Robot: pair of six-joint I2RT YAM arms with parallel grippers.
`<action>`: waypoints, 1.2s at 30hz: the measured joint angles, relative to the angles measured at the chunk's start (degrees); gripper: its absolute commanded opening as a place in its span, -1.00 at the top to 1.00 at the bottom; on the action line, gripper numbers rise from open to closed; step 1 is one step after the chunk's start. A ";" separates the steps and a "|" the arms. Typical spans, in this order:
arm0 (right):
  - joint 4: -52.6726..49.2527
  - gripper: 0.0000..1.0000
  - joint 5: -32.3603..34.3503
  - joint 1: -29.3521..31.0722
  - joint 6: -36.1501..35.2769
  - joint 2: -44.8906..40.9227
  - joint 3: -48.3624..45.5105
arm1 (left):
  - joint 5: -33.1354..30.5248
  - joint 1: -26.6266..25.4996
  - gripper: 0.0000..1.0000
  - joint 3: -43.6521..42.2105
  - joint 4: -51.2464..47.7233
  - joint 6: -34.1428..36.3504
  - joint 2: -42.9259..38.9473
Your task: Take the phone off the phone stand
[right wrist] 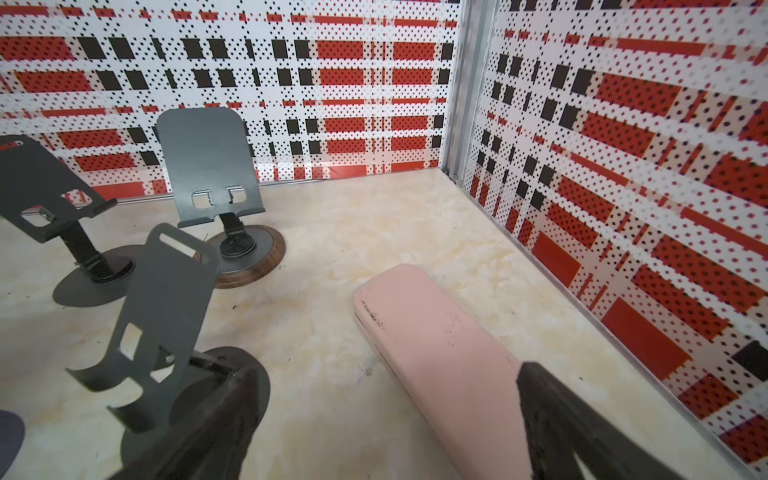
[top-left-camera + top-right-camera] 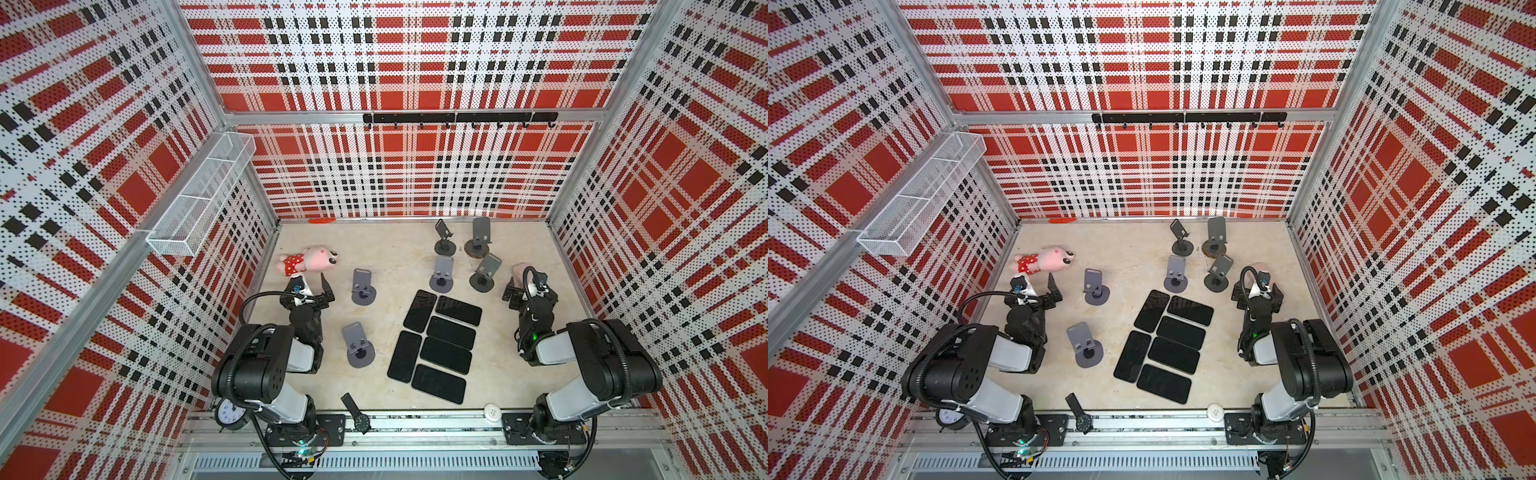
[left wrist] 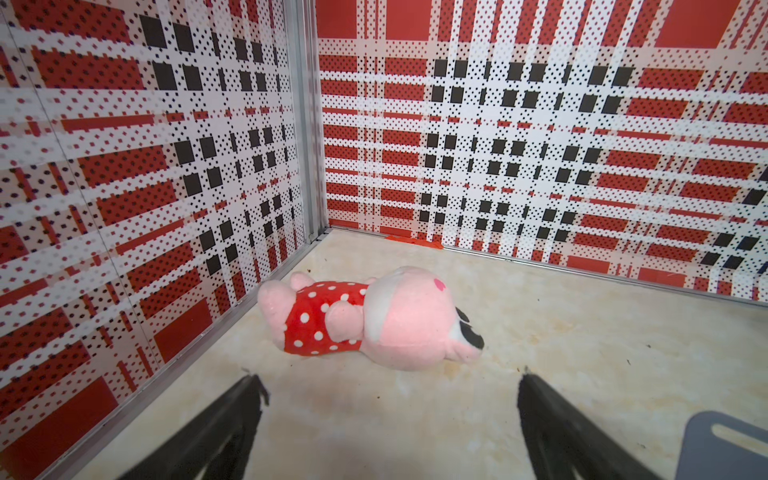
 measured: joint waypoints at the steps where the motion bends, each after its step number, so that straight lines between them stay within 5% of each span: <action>1: 0.04 -0.99 0.50 -0.02 0.00 0.00 0.02 | 0.00 0.00 -0.96 0.00 0.13 0.00 0.00; 17: 0.17 -1.00 -0.48 -0.13 -0.35 0.00 0.02 | -0.04 0.00 -0.96 -0.02 0.42 0.00 0.00; 24: 1.79 -1.00 -16.09 -0.72 -4.52 0.00 -0.85 | -0.07 0.00 -0.96 -0.02 0.44 0.00 0.00; 36: -1.53 -1.00 -18.95 -2.51 -3.52 0.00 1.64 | -0.20 0.00 -0.96 -0.02 0.44 0.00 0.00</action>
